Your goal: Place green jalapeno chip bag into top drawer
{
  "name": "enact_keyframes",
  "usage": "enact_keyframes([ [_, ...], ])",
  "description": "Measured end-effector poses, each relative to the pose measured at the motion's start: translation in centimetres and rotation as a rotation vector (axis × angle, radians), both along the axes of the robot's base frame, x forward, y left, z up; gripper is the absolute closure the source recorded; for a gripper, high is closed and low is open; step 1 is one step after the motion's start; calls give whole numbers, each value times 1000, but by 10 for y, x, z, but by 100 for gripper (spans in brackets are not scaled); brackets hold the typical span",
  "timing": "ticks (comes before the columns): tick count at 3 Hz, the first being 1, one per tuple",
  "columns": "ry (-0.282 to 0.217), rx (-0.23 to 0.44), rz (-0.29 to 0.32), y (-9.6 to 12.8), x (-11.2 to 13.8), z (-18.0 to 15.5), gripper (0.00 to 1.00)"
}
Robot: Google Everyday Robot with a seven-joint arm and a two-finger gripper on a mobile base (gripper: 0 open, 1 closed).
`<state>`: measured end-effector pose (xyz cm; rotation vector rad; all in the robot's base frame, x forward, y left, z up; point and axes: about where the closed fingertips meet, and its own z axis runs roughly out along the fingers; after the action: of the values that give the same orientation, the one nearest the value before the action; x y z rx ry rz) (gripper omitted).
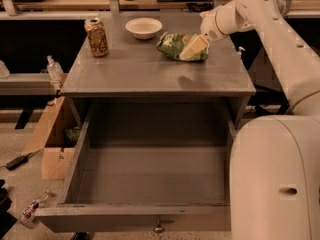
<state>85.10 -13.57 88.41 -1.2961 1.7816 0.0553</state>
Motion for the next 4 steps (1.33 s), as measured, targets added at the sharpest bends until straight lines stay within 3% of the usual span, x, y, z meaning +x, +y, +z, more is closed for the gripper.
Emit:
enact_keyframes([
  [1, 39, -19, -58, -22, 9, -13, 0],
  [2, 93, 12, -104, -41, 5, -28, 15],
  [4, 101, 11, -95, -33, 7, -35, 62],
])
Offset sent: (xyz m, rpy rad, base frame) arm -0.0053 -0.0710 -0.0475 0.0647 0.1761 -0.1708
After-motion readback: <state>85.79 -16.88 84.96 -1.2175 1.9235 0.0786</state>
